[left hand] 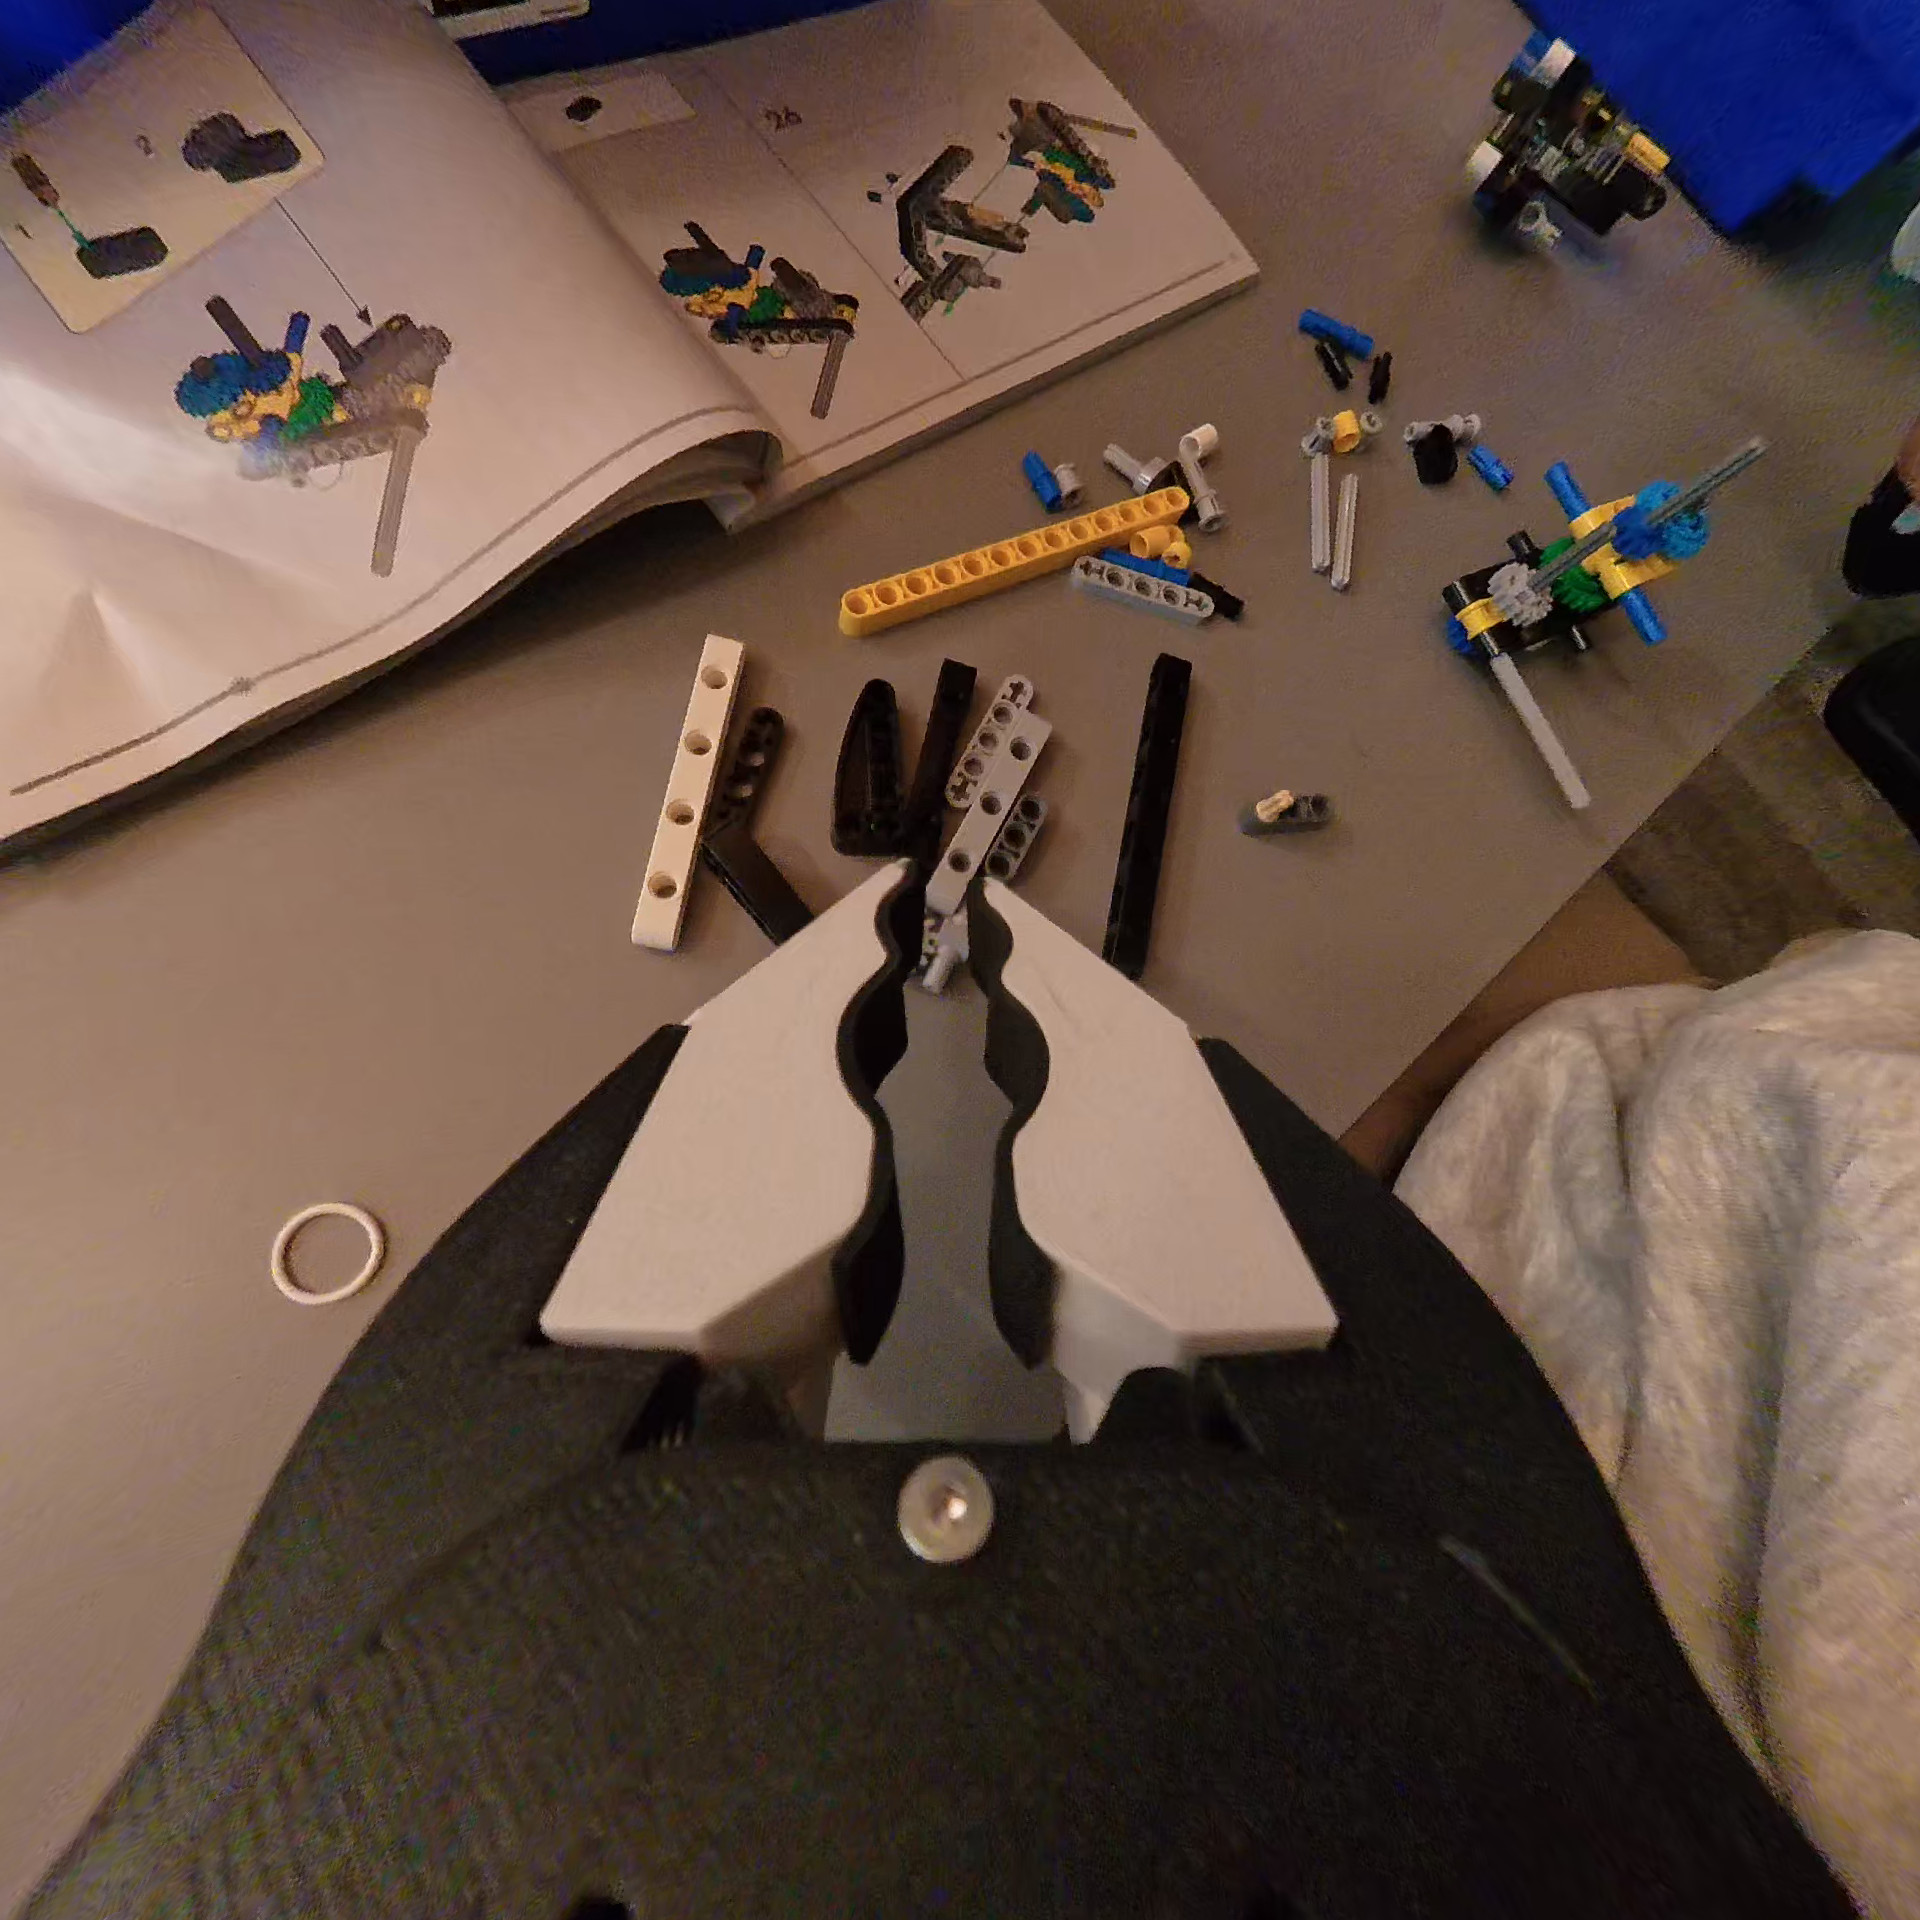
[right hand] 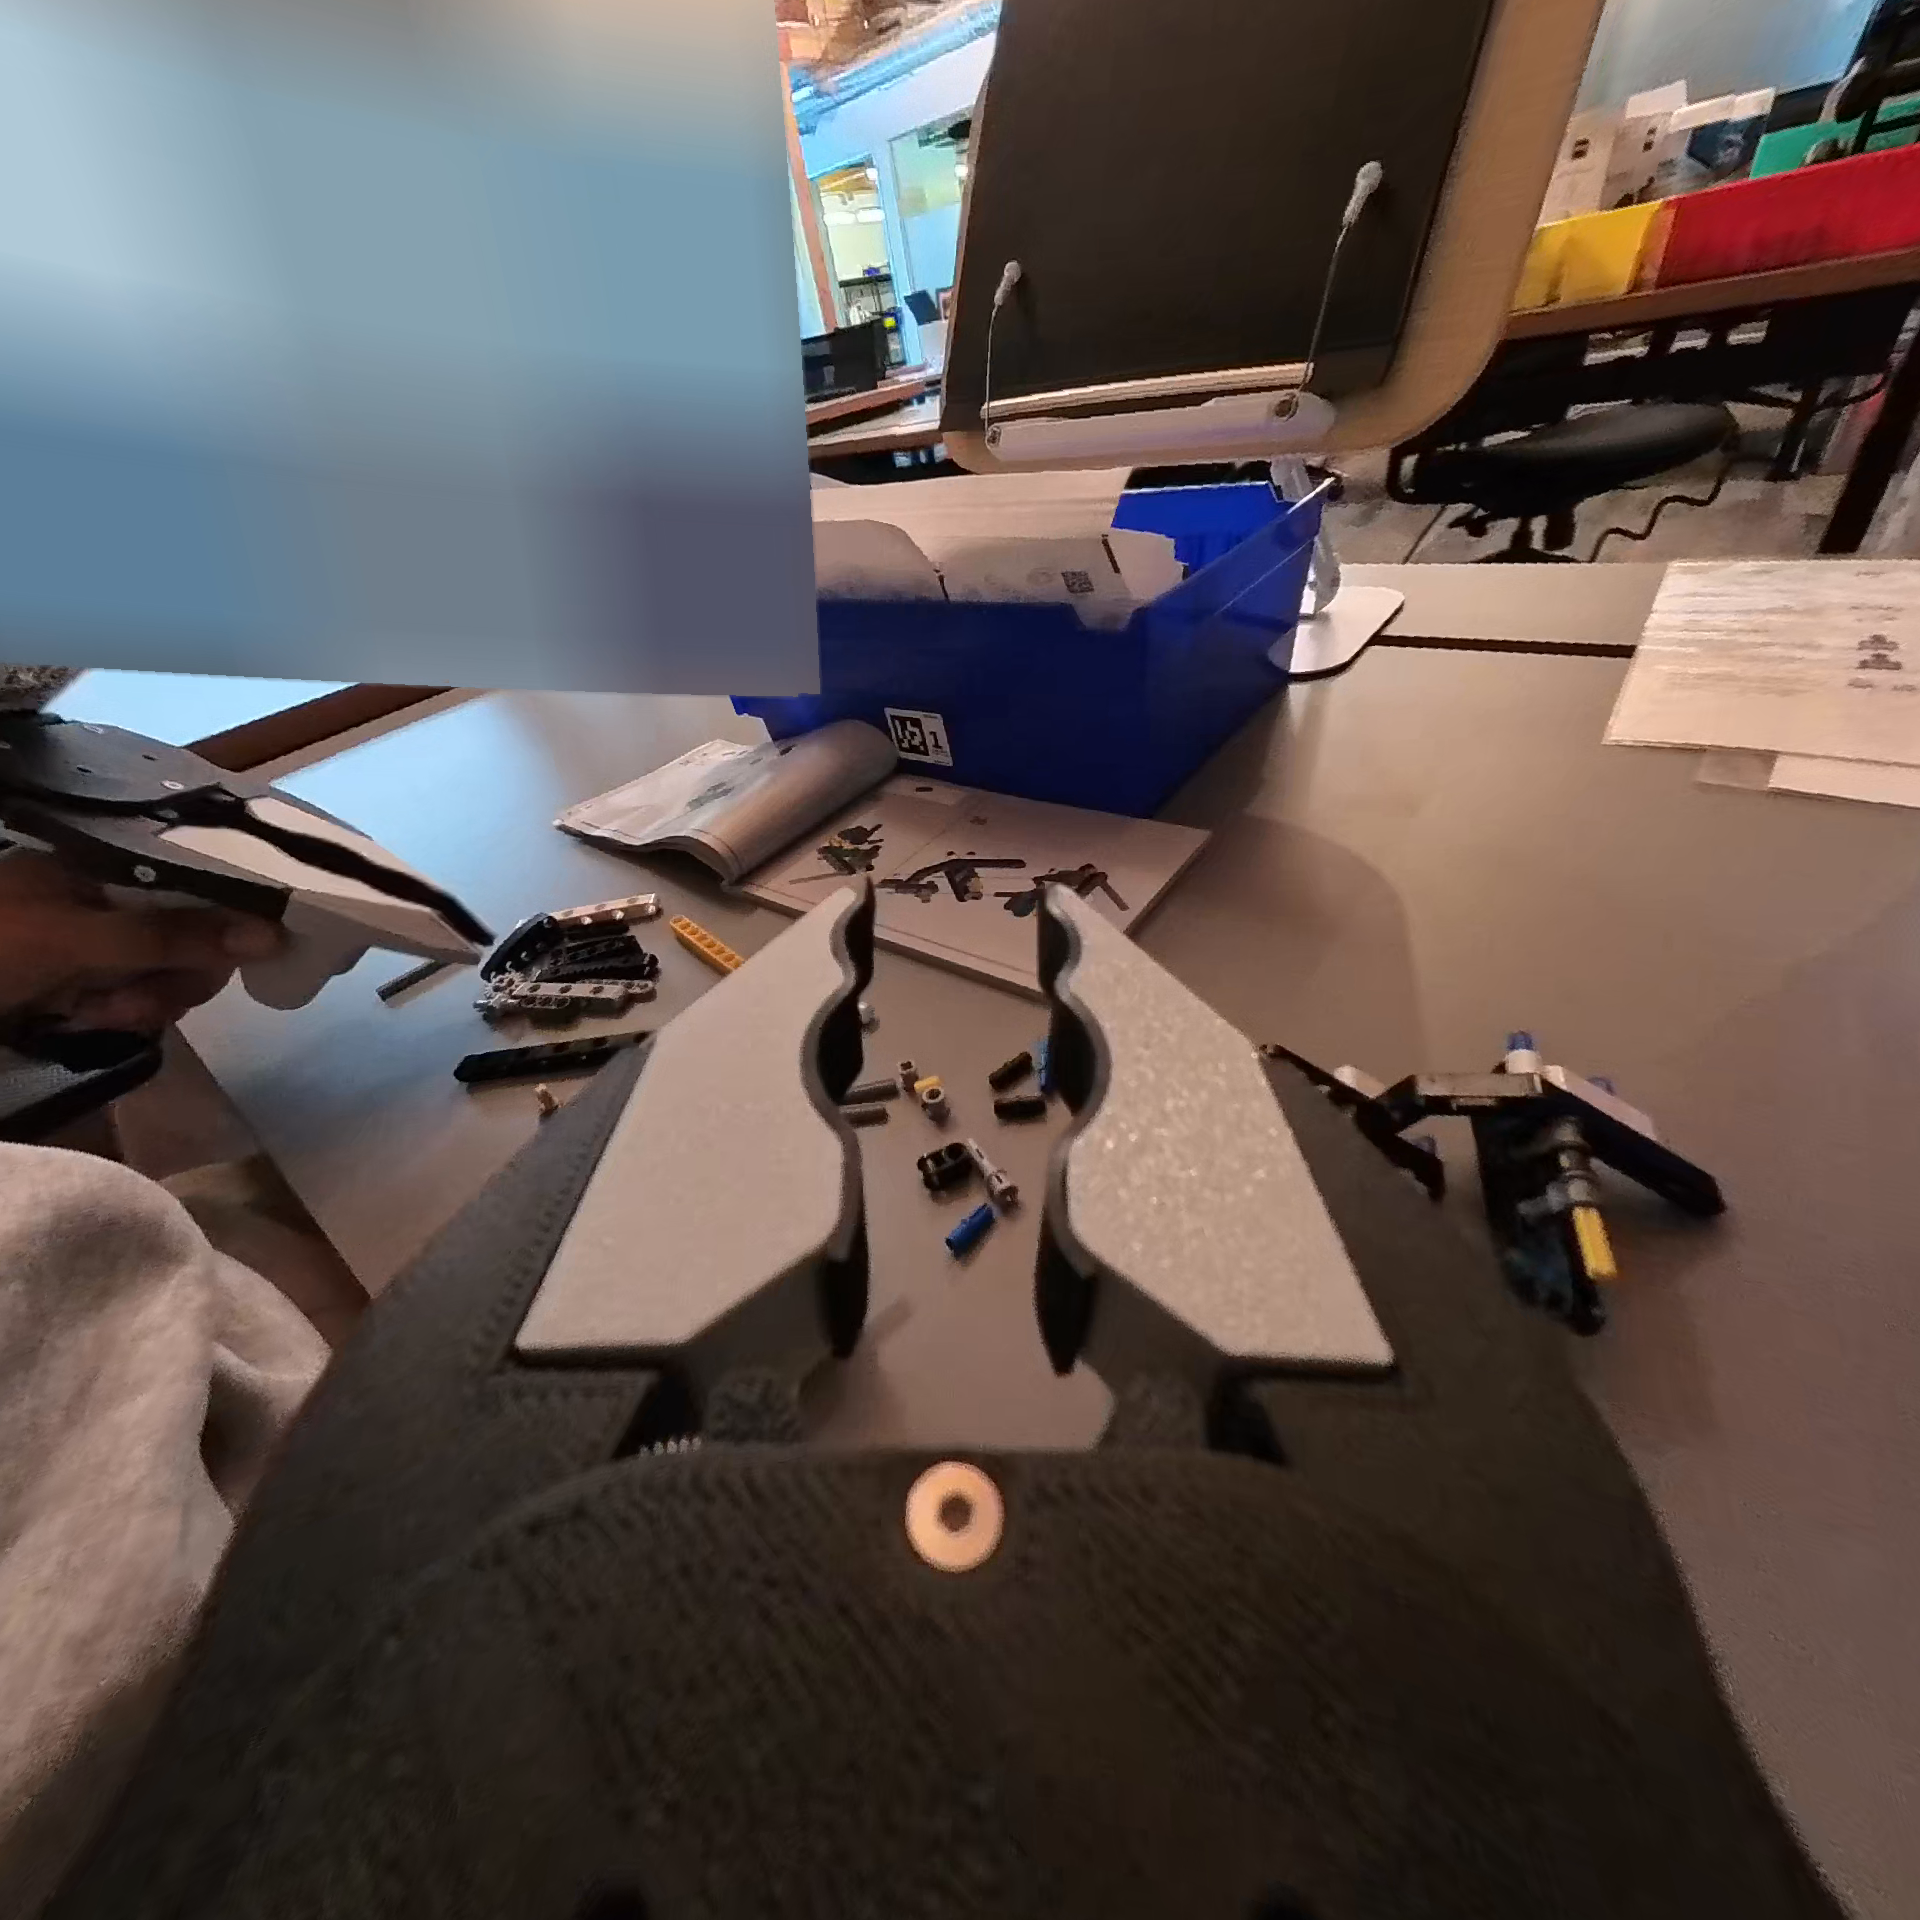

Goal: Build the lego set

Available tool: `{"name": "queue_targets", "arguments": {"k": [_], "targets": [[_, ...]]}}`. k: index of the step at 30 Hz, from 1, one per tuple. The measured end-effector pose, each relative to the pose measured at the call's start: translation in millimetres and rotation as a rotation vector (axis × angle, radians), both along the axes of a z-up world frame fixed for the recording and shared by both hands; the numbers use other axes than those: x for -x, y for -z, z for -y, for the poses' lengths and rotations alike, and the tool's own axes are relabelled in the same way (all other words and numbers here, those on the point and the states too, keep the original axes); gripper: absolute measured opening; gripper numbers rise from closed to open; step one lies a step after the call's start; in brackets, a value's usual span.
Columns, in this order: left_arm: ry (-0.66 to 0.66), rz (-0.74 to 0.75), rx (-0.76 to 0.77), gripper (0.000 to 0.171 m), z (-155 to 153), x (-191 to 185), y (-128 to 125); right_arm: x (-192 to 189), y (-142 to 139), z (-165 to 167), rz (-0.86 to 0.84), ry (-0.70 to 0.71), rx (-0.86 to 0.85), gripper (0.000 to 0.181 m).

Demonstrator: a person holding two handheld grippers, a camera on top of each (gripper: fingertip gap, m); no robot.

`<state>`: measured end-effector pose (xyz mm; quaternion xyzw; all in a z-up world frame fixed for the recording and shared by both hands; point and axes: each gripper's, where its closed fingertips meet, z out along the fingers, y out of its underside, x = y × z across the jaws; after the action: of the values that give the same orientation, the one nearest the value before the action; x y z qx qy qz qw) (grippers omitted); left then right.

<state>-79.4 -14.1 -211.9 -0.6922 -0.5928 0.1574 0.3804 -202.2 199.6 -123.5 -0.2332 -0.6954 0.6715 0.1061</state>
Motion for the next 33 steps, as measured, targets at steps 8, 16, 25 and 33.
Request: {"name": "queue_targets", "arguments": {"k": [8,16,25,33], "targets": [[-0.013,-0.005,-0.049,0.006,7.5,1.1,3.8,4.7,11.5,3.8,0.02,0.008,-0.032,0.027],[-0.005,-0.064,-0.159,0.008,24.9,17.6,-5.0,22.3,10.6,-13.6,0.007,0.099,-0.033,0.029],[0.096,-0.036,-0.142,0.017,16.2,6.7,-2.3,26.2,17.0,-8.5,0.039,0.103,-0.029,0.029],[0.176,0.025,-0.064,0.016,-0.8,-4.1,9.7,23.1,17.6,-5.6,0.063,0.064,-0.005,0.028]]}}
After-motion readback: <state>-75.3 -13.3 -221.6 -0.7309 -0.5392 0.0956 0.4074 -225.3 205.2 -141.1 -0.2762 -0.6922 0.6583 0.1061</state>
